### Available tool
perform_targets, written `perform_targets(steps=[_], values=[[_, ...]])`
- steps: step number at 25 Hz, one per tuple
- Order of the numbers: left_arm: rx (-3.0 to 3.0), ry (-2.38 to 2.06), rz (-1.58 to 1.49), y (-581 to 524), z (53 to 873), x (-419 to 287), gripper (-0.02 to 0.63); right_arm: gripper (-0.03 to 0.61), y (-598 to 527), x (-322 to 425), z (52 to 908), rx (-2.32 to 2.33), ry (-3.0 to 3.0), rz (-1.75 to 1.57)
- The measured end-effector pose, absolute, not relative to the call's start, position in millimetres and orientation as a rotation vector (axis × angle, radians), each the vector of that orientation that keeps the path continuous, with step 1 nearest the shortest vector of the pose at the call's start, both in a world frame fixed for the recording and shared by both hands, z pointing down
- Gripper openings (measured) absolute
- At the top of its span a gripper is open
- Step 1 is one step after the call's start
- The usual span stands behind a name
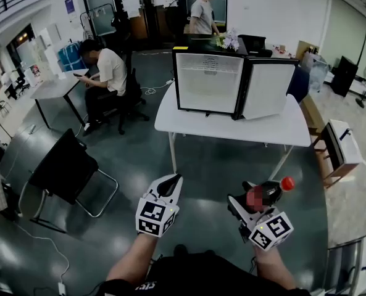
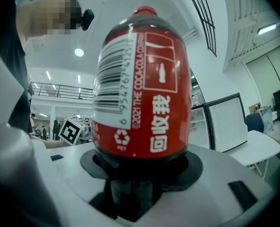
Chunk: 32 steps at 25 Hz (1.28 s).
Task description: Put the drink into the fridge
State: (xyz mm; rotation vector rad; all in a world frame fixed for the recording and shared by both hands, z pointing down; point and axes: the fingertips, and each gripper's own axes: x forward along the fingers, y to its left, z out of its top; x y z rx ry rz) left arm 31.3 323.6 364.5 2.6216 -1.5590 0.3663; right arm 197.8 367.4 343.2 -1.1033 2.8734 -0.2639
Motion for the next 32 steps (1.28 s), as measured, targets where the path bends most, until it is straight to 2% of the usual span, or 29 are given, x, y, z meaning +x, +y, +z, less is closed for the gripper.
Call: perform_targets(steps=[6,12,26,32], values=[[2.607,-1.51,0.325,325,371,53,0.017,0.268,370,212,353,-1.107,2.886,-0.274],[2.614,-1.506,0.312,301,381,35,0.017,0.268,351,195,365,-1.123,2.892,-0.311],[2.717,-1.432,0.342,173,378,-132,0.017,0.268,226,38,358,-1.25,2.772,-0.301],[2.758,-1.329,0.338,134,385,-176,0.017,0.269,196,-21,363,-1.312,2.757,-0.313]])
